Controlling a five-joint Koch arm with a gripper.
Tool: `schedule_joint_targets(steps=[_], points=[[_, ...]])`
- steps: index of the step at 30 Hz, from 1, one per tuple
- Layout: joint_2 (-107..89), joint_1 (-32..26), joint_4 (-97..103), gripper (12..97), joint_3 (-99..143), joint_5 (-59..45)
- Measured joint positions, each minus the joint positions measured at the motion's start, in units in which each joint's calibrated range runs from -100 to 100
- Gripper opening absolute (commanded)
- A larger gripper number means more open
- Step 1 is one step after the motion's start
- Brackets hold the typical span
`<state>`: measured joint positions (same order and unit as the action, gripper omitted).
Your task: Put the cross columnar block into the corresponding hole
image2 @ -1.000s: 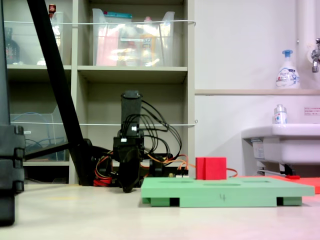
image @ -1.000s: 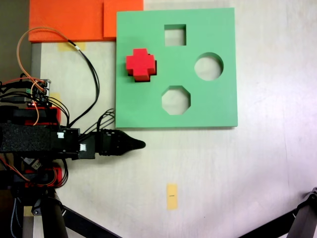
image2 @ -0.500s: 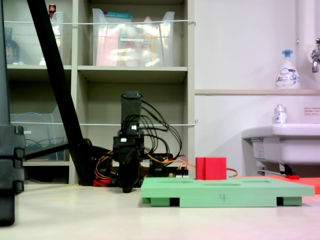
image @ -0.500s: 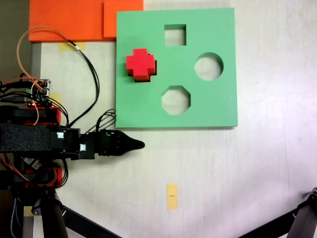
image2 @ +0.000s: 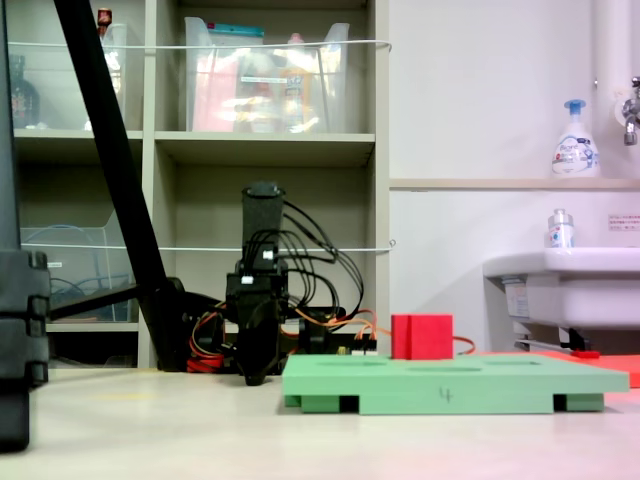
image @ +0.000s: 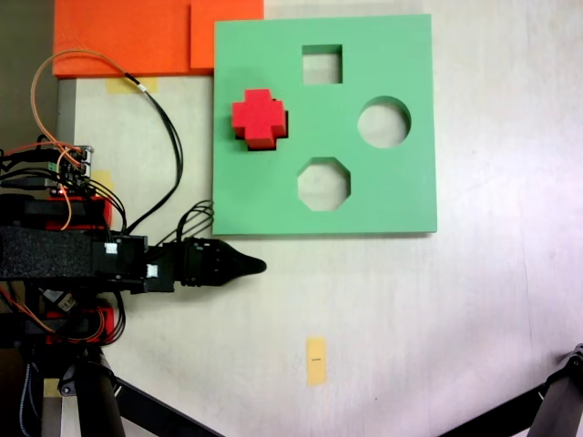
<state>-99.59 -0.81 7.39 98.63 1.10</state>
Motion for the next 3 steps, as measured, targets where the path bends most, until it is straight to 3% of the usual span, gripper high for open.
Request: schedule_joint_targets(steps=[3], points=[[0.0,0.0,0.0,49.3,0.0,0.0]])
